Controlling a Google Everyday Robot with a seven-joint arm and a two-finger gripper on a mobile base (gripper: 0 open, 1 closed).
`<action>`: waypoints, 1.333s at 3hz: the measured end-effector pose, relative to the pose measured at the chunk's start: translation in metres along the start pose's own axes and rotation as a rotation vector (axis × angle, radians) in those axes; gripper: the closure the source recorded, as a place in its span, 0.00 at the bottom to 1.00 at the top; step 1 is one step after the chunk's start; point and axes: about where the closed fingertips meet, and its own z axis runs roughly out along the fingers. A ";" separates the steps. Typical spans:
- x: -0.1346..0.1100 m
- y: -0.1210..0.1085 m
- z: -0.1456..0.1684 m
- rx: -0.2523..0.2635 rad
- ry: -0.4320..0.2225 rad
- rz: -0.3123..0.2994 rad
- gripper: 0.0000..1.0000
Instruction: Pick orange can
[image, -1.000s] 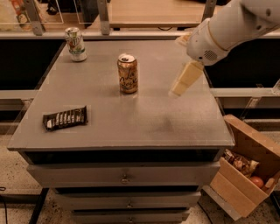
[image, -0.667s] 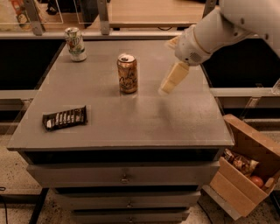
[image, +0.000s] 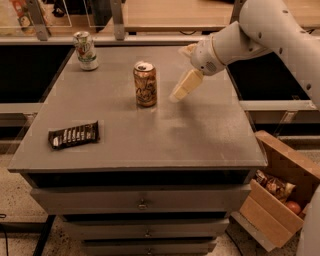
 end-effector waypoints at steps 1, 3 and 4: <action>-0.009 -0.006 0.013 -0.026 -0.092 0.014 0.00; -0.045 0.017 0.004 -0.095 -0.184 0.016 0.00; -0.070 0.042 -0.020 -0.107 -0.185 0.005 0.00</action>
Offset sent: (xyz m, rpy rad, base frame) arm 0.0142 0.0459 0.0103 0.2043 0.0347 0.1187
